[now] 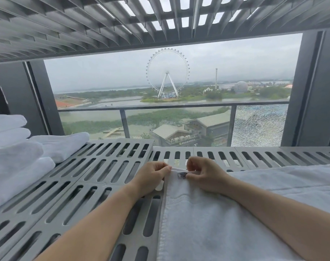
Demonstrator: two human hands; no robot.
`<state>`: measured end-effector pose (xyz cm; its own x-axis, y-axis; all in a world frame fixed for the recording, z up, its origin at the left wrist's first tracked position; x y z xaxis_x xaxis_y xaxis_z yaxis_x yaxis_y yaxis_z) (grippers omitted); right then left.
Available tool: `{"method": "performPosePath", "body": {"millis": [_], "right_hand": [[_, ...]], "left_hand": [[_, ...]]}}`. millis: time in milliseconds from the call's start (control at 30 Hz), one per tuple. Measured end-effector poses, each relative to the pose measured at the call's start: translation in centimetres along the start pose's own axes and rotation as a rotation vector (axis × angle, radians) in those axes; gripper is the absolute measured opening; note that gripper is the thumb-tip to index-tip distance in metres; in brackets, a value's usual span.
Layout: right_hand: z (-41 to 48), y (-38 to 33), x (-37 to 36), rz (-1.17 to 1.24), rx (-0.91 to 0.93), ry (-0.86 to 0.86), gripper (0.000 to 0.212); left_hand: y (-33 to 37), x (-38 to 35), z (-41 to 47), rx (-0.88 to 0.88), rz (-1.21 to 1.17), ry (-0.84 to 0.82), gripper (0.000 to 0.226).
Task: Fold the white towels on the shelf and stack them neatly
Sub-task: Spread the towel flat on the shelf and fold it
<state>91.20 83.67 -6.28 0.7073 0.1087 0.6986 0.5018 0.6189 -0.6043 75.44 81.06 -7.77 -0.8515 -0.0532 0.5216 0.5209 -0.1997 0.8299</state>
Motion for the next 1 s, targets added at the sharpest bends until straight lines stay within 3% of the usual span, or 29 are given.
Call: {"method": "performPosePath", "body": {"millis": [333, 467, 600, 733, 867, 1000], "right_hand": [[0.1, 0.1, 0.5, 0.034, 0.040, 0.099, 0.017], [0.1, -0.1, 0.6, 0.009, 0.082, 0.109, 0.018], [0.1, 0.0, 0.6, -0.043, 0.083, 0.106, 0.017], [0.0, 1.2, 1.2, -0.192, 0.033, -0.016, 0.031], [-1.2, 4.3, 4.5, -0.349, -0.022, -0.059, 0.022], [-2.0, 6.2, 6.5, -0.353, -0.074, -0.029, 0.021]], "left_hand": [[0.6, -0.6, -0.3, -0.040, 0.012, -0.049, 0.055], [0.6, -0.9, -0.3, -0.086, 0.132, -0.019, 0.019], [1.3, -0.7, -0.5, -0.147, 0.274, 0.058, 0.021], [2.0, 0.0, -0.7, -0.184, 0.443, 0.155, 0.016], [1.9, 0.3, -0.7, -0.169, 0.547, 0.201, 0.026], [1.6, 0.0, -0.6, -0.151, 0.618, 0.189, 0.025]]}}
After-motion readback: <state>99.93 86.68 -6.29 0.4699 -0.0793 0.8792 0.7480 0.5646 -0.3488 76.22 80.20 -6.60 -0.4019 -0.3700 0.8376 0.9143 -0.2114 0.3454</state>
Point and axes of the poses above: each hand's wrist, its own z-axis towards the middle knuckle, its own x-axis out of the back of the hand, y = z × x, the point moved 7 cm from there along z, towards the middle knuckle, and after that the axes turned 1 degree about -y, right-handed, at the moved point
